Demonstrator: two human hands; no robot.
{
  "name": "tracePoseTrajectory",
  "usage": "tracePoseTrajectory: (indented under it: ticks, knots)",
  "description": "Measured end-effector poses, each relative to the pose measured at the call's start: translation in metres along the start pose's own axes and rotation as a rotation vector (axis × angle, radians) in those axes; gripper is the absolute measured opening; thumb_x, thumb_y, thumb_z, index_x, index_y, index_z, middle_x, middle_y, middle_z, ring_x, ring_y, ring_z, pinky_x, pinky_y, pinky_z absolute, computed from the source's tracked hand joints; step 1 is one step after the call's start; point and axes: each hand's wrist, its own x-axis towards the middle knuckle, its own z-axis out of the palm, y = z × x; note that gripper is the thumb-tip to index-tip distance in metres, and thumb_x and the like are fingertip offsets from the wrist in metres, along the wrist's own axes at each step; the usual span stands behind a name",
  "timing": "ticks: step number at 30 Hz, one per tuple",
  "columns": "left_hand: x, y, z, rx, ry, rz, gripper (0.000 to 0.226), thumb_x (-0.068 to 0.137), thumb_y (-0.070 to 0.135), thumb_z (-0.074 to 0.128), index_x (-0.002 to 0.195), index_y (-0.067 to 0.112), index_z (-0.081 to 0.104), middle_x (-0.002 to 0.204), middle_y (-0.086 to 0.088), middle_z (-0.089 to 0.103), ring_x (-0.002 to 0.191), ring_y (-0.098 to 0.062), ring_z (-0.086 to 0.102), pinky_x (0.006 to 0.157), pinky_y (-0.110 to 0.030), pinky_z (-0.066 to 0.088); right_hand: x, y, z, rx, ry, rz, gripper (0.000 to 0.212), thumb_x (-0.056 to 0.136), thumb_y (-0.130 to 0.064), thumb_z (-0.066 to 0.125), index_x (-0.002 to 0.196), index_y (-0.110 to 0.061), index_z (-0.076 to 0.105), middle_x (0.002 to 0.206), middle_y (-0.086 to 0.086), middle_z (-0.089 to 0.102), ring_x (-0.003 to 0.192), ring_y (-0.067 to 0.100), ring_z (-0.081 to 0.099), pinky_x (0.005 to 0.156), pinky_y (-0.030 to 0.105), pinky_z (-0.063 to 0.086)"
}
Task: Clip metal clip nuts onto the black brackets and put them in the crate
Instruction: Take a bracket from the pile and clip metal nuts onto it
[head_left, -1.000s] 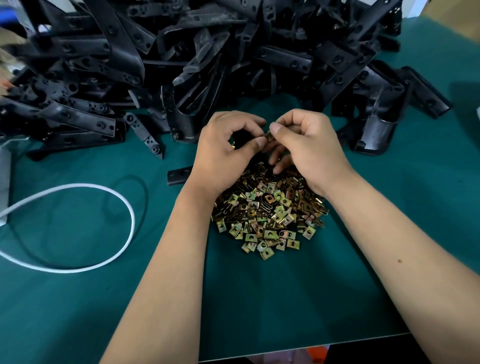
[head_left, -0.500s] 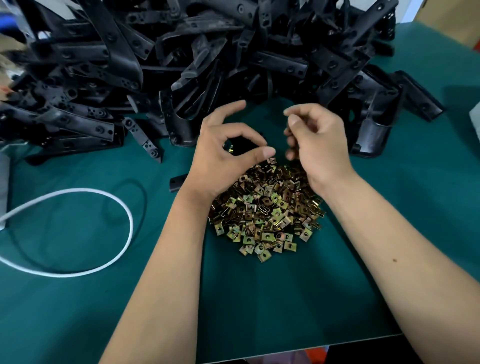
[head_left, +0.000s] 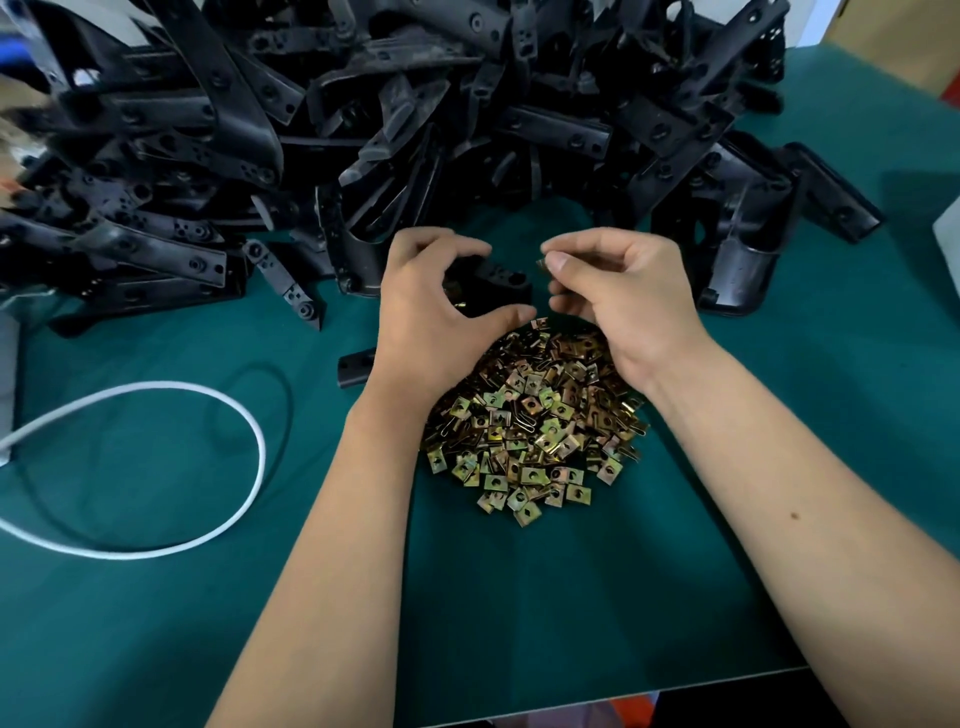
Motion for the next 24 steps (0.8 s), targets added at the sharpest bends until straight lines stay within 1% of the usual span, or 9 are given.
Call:
tracePoseTrajectory:
  ticks: [2, 4, 5, 7, 11, 15, 19, 24]
  knots:
    - [-0.0009, 0.0037, -0.0011, -0.023, -0.019, 0.063, 0.063, 0.063, 0.036, 0.097, 0.119, 0.019, 0.073, 0.132, 0.000, 0.050, 0.121, -0.004, 0.047, 0.102, -0.011, 0.040, 0.0002, -0.0001, 0.0000, -0.007, -0.014, -0.003, 0.011, 0.091, -0.002, 0.074, 0.096, -0.010, 0.080, 0.080, 0.001, 0.075, 0.071, 0.012, 0.067, 0.066, 0.025, 0.057]
    - [-0.0016, 0.0061, -0.0016, -0.052, -0.057, 0.104, 0.065, 0.062, 0.031, 0.098, 0.120, 0.018, 0.072, 0.134, -0.001, 0.049, 0.125, -0.007, 0.049, 0.105, -0.025, 0.047, 0.0002, -0.0004, 0.0007, -0.018, -0.031, -0.004, 0.008, 0.091, -0.004, 0.075, 0.094, -0.011, 0.080, 0.079, 0.002, 0.075, 0.068, 0.011, 0.066, 0.061, 0.022, 0.055]
    - [-0.0020, 0.0067, -0.0018, -0.060, -0.072, 0.108, 0.065, 0.061, 0.030, 0.098, 0.120, 0.018, 0.072, 0.135, -0.001, 0.049, 0.127, -0.009, 0.049, 0.105, -0.033, 0.050, 0.0001, -0.0004, 0.0013, -0.025, -0.040, -0.004, 0.007, 0.092, -0.006, 0.075, 0.092, -0.011, 0.080, 0.077, 0.002, 0.074, 0.066, 0.010, 0.065, 0.059, 0.022, 0.053]
    - [-0.0018, 0.0065, -0.0018, -0.066, -0.074, 0.106, 0.065, 0.061, 0.030, 0.098, 0.119, 0.019, 0.072, 0.136, 0.000, 0.049, 0.129, -0.010, 0.049, 0.104, -0.039, 0.050, 0.0003, 0.0001, 0.0026, -0.047, -0.061, -0.004, 0.007, 0.093, -0.009, 0.075, 0.087, -0.012, 0.079, 0.071, 0.001, 0.071, 0.060, 0.011, 0.061, 0.054, 0.022, 0.051]
    - [-0.0014, 0.0055, -0.0012, -0.083, -0.070, 0.106, 0.065, 0.060, 0.029, 0.098, 0.118, 0.017, 0.072, 0.136, 0.000, 0.049, 0.130, -0.011, 0.048, 0.104, -0.041, 0.050, 0.0018, 0.0020, 0.0012, -0.099, -0.075, -0.020, 0.019, 0.097, -0.019, 0.073, 0.079, -0.012, 0.076, 0.065, 0.000, 0.064, 0.052, 0.012, 0.055, 0.046, 0.022, 0.045]
    - [-0.0011, 0.0052, -0.0007, -0.093, -0.070, 0.131, 0.063, 0.061, 0.026, 0.098, 0.117, 0.014, 0.072, 0.136, -0.001, 0.052, 0.128, -0.008, 0.050, 0.105, -0.038, 0.048, 0.0030, 0.0040, -0.0008, -0.132, -0.100, -0.024, 0.016, 0.096, -0.018, 0.074, 0.085, -0.007, 0.077, 0.069, 0.002, 0.069, 0.053, 0.012, 0.057, 0.046, 0.021, 0.045]
    - [-0.0003, 0.0056, 0.0004, -0.123, -0.083, 0.161, 0.061, 0.060, 0.023, 0.097, 0.114, 0.011, 0.073, 0.132, 0.001, 0.058, 0.124, -0.006, 0.055, 0.102, -0.036, 0.050, 0.0041, 0.0048, -0.0010, -0.124, -0.105, -0.007, 0.011, 0.093, -0.016, 0.077, 0.083, -0.011, 0.077, 0.065, -0.002, 0.068, 0.052, 0.010, 0.056, 0.044, 0.019, 0.043]
    - [0.0006, 0.0039, 0.0008, -0.147, -0.087, 0.178, 0.061, 0.060, 0.024, 0.098, 0.114, 0.009, 0.072, 0.132, 0.000, 0.058, 0.124, -0.008, 0.056, 0.100, -0.040, 0.052, 0.0041, 0.0043, -0.0006, -0.071, -0.094, 0.001, 0.014, 0.093, -0.017, 0.077, 0.079, -0.015, 0.078, 0.064, -0.001, 0.065, 0.051, 0.008, 0.053, 0.042, 0.018, 0.037]
